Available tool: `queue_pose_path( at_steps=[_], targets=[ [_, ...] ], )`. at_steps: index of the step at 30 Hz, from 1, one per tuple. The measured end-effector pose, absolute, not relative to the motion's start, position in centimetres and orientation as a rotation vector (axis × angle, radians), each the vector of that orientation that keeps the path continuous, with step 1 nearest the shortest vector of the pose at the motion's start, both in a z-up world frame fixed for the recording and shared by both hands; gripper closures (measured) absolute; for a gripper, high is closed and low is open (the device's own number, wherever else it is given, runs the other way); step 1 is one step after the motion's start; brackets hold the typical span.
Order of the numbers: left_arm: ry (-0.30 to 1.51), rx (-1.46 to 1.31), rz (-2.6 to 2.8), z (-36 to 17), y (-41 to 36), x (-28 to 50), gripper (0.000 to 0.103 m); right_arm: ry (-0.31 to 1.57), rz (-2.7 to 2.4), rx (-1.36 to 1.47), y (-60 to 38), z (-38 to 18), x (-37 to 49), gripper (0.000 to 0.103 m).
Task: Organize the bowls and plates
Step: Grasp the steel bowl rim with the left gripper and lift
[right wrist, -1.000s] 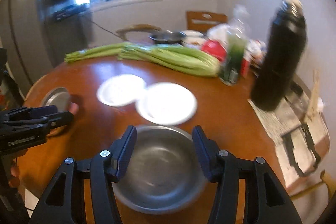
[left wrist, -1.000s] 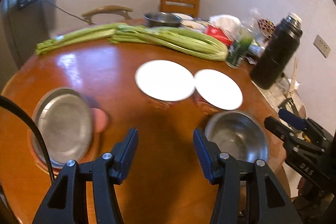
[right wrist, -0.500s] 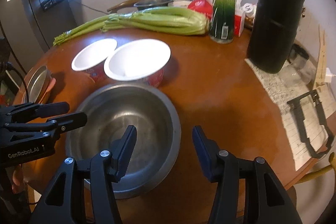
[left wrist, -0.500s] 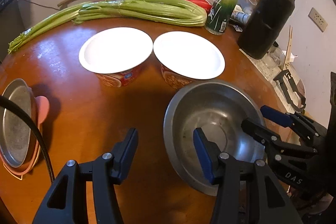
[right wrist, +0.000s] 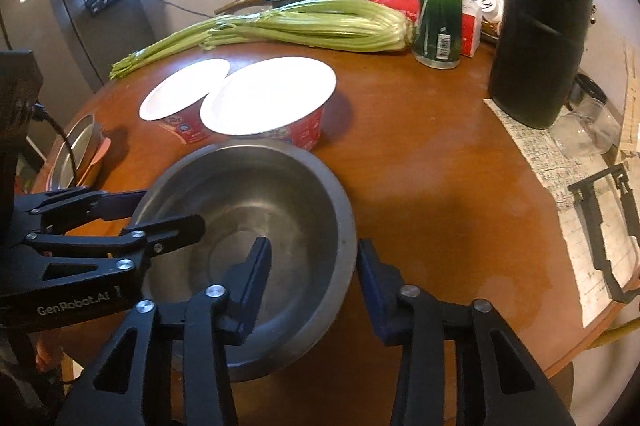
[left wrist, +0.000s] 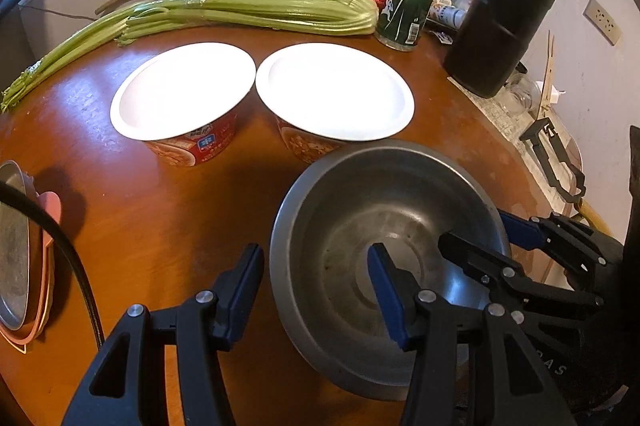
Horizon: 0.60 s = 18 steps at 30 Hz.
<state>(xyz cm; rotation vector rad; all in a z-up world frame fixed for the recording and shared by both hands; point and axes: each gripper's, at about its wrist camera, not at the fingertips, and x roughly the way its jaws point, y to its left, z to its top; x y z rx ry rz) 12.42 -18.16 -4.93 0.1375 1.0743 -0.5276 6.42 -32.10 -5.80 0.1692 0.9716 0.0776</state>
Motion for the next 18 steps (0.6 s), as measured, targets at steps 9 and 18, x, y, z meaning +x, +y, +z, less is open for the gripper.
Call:
queue_pose_path(
  at_steps=[9,18],
  targets=[
    [1.077,0.141,-0.523,-5.0,-17.8,12.4,0.053,0.965,0.082,0.146,-31.3,-5.6,6.4,0.064],
    [1.068,0.111,-0.473,-4.2,-14.7,12.1,0.053,0.955,0.13,0.117,-28.9,-4.8,6.5,0.064]
  ],
)
